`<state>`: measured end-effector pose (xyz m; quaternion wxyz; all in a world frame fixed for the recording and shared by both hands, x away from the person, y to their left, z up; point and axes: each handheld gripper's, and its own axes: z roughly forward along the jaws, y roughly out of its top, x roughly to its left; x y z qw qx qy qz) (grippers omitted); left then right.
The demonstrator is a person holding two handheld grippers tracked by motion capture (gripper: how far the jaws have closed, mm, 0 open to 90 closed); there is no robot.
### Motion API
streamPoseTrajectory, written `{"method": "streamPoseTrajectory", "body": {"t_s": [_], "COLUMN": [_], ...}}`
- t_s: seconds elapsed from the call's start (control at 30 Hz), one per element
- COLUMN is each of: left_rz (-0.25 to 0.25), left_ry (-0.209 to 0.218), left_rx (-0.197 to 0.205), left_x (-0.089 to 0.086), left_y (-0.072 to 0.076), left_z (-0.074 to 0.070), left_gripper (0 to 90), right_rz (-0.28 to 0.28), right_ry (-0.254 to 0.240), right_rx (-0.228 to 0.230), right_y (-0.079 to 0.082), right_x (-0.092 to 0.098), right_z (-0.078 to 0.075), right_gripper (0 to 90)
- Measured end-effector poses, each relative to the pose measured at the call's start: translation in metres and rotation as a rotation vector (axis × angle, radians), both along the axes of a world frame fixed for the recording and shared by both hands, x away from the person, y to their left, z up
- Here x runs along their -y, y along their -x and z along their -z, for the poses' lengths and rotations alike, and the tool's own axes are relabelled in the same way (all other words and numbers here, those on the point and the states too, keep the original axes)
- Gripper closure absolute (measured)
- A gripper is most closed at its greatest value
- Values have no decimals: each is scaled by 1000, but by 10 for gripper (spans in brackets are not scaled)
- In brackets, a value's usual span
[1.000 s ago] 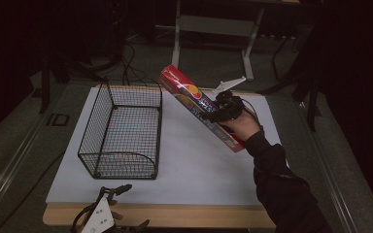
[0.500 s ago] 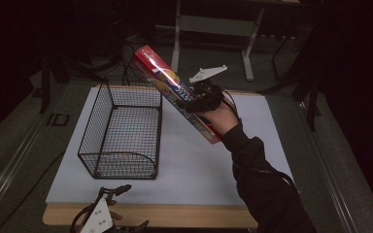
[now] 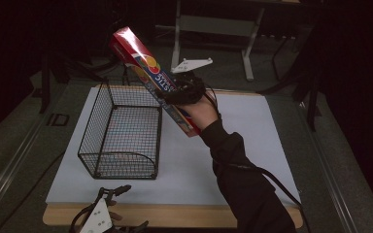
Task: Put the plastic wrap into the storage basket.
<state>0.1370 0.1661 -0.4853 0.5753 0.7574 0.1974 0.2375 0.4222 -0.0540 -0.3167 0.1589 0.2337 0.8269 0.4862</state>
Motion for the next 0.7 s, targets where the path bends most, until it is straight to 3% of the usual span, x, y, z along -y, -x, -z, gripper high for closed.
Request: {"method": "streamPoseTrajectory", "body": {"t_s": [0.2, 0.27, 0.43, 0.6, 0.7], "left_rz": [1, 3, 5, 5, 5], "left_ry": [-2, 1, 4, 6, 12], "left_rx": [1, 1, 0, 5, 5], "left_x": [0, 0, -1, -2, -2], "left_y": [0, 1, 1, 2, 2], "left_z": [0, 0, -1, -1, -1], "left_gripper": [0, 0, 0, 0, 0], "right_rz": [8, 14, 57, 65, 66], "right_ry": [-15, -60, -82, -131, -130], "right_rx": [26, 23, 46, 44, 41], "right_y": [0, -2, 0, 3, 5], "right_x": [-17, -30, -54, -76, -90], "right_z": [0, 1, 5, 10, 16], "right_gripper": [402, 402, 402, 402, 402]}}
